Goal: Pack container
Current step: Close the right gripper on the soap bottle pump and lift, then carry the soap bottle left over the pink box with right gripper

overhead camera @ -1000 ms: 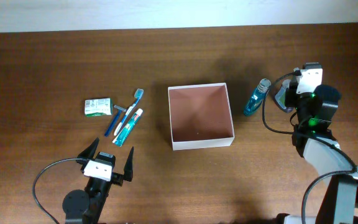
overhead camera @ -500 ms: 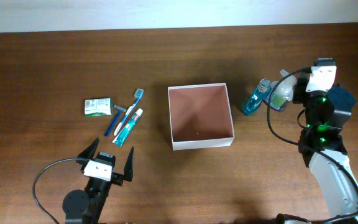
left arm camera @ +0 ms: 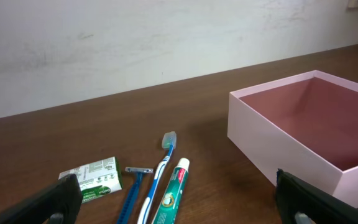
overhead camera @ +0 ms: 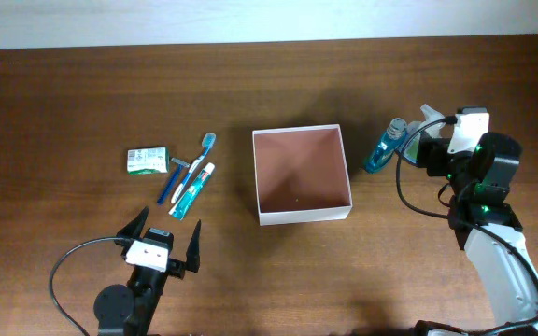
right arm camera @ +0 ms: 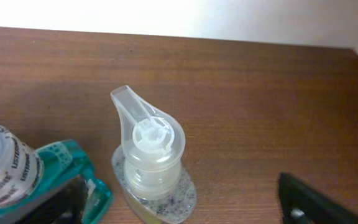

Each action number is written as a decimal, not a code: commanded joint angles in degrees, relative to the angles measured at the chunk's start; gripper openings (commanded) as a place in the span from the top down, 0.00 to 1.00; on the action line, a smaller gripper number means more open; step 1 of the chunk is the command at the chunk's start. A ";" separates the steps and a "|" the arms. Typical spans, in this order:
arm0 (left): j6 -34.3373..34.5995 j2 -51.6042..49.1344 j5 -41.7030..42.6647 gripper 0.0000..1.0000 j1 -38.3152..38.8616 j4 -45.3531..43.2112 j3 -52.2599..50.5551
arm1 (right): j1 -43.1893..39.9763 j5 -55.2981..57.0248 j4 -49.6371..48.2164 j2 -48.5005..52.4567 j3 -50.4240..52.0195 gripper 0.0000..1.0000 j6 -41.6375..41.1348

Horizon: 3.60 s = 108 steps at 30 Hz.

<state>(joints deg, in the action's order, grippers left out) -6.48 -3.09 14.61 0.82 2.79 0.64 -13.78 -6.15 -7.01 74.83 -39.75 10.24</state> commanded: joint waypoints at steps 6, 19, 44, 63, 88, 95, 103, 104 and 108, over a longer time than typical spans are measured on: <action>-0.92 0.48 0.83 0.00 -0.24 0.33 -0.11 | 0.31 -1.40 -8.02 9.01 -0.66 0.01 -0.66; -0.92 0.48 0.85 0.00 -0.24 0.33 -0.11 | 0.31 -1.40 -22.27 18.10 -0.66 0.01 -0.68; -0.92 0.48 0.83 0.00 -0.24 0.33 -0.11 | 0.33 -3.78 -32.04 20.15 -0.68 0.02 -3.30; -0.92 0.48 0.85 0.00 -0.24 0.33 -0.11 | 0.31 -3.74 -32.04 16.55 -0.79 0.58 -3.23; -0.92 0.48 0.85 0.00 -0.24 0.33 -0.11 | 0.33 -0.66 -15.28 -3.48 -7.37 0.67 1.97; -0.92 0.48 0.83 0.00 -0.24 0.33 -0.11 | 2.29 -0.55 3.89 -9.16 -17.57 0.67 1.99; -0.92 0.48 0.85 0.00 -0.24 0.33 -0.11 | 11.54 5.73 17.09 -9.31 -29.11 0.66 1.97; -0.92 0.48 0.83 0.00 -0.24 0.33 -0.11 | 14.21 7.30 17.90 -9.33 -30.12 0.67 1.97; -0.92 0.48 0.83 0.00 -0.24 0.33 -0.11 | 20.28 11.26 18.25 -9.29 -30.60 0.67 1.97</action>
<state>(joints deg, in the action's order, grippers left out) -6.48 -3.09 14.63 0.82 2.79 0.64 2.00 0.32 12.01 67.22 -67.64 12.40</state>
